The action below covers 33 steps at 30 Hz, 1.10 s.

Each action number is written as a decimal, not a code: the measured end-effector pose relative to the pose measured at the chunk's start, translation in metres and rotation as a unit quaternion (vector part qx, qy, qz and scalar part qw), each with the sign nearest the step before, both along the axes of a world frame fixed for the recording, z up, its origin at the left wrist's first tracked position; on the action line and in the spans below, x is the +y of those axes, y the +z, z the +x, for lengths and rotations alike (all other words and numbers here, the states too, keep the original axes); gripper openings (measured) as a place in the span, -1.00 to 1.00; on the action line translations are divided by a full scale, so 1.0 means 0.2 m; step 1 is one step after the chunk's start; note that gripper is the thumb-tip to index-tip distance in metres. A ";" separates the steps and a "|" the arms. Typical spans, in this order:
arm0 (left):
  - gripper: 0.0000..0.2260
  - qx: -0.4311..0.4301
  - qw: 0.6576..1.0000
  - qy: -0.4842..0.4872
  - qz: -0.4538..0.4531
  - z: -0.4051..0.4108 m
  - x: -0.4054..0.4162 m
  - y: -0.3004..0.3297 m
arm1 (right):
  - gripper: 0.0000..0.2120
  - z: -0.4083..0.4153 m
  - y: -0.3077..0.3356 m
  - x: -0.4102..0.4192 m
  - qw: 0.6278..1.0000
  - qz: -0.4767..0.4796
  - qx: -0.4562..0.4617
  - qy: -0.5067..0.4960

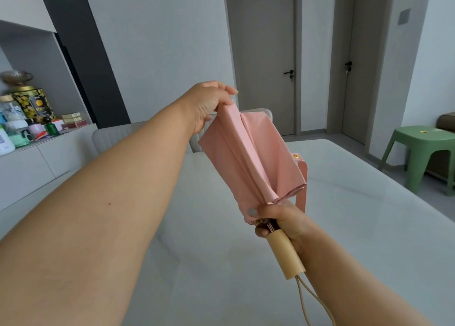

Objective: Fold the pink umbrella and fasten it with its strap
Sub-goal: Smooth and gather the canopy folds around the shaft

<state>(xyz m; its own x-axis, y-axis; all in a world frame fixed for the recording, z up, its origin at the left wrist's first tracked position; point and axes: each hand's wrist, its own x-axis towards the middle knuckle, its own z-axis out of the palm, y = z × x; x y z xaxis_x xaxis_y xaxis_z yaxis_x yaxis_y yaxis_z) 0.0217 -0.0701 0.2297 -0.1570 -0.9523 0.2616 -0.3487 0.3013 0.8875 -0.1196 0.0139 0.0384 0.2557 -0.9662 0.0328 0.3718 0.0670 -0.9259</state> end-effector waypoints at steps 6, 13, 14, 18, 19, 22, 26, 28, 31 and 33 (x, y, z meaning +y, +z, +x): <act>-0.82 0.042 0.998 0.043 -0.006 -0.01 -0.02 -0.03 | -0.47 -0.01 0.00 0.00 0.999 -0.003 -0.030 0.011; -0.86 -0.003 0.996 0.051 -0.071 -0.05 -0.02 -0.06 | -0.54 -0.01 0.01 -0.01 0.999 0.016 -0.045 0.005; -0.89 -0.041 0.994 0.059 -0.087 -0.06 -0.01 -0.07 | -0.53 -0.01 0.00 -0.01 0.999 0.022 -0.047 0.001; -0.85 -0.176 0.980 0.009 -0.094 -0.09 0.07 -0.19 | -0.56 -0.02 0.01 -0.01 0.997 0.047 -0.057 -0.015; -0.84 -0.190 0.978 -0.014 -0.086 -0.10 0.09 -0.22 | -0.61 -0.02 0.01 -0.01 0.997 0.053 -0.061 -0.016; -0.70 -0.210 0.970 -0.050 -0.113 -0.11 0.13 -0.29 | -0.75 -0.03 0.01 -0.01 0.995 0.070 -0.064 -0.022; -0.71 -0.259 0.959 -0.060 -0.099 -0.14 0.21 -0.28 | -0.67 -0.02 0.01 -0.01 0.994 0.085 -0.068 -0.022; -0.60 -0.264 0.962 -0.045 -0.062 -0.15 0.23 -0.27 | -0.59 -0.02 0.02 0.00 0.994 0.080 -0.072 -0.014; -0.66 -0.215 0.976 -0.017 -0.028 -0.12 0.20 -0.31 | -0.53 -0.02 0.03 0.00 0.994 0.076 -0.079 -0.006; -0.76 -0.132 0.991 -0.010 -0.007 -0.09 0.18 -0.34 | -0.29 -0.02 0.03 0.00 0.992 0.080 -0.098 0.009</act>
<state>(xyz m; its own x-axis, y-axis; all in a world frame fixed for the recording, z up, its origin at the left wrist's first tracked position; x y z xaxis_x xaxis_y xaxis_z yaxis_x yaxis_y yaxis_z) 0.0036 -0.0349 0.1608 -0.2397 -0.9450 0.2223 -0.5617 0.3218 0.7622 -0.1230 0.0133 0.0442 0.2762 -0.9586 -0.0693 0.5409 0.2146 -0.8133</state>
